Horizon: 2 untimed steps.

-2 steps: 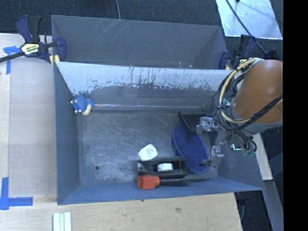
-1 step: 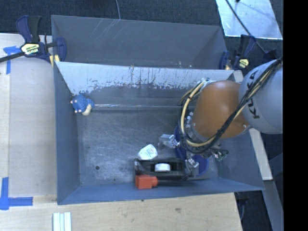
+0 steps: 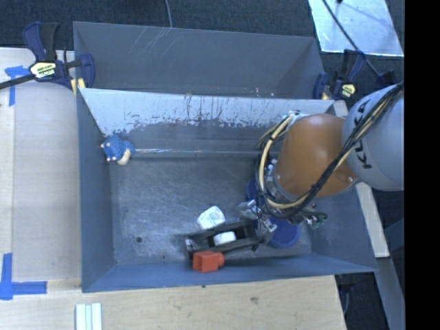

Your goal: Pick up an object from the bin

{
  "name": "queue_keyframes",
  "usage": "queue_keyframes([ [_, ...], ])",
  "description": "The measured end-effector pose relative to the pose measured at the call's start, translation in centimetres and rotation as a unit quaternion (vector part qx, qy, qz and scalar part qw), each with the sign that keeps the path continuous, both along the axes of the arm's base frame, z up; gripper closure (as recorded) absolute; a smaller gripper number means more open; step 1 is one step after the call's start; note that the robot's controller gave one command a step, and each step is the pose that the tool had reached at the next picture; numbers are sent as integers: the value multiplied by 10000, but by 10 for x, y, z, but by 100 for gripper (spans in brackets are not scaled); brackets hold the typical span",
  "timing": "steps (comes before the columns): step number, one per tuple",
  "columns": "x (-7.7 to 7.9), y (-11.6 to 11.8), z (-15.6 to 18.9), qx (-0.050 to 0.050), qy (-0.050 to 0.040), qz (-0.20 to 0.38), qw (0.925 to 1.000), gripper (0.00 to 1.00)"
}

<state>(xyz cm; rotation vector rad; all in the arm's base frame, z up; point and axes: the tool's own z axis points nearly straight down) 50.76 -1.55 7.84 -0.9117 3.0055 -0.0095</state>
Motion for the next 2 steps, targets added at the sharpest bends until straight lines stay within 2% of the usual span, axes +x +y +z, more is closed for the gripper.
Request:
queue_keyframes([
  [1,0,23,125,32,-47,12,10000,100],
  [2,42,54,53,37,6,1061,9943,100],
])
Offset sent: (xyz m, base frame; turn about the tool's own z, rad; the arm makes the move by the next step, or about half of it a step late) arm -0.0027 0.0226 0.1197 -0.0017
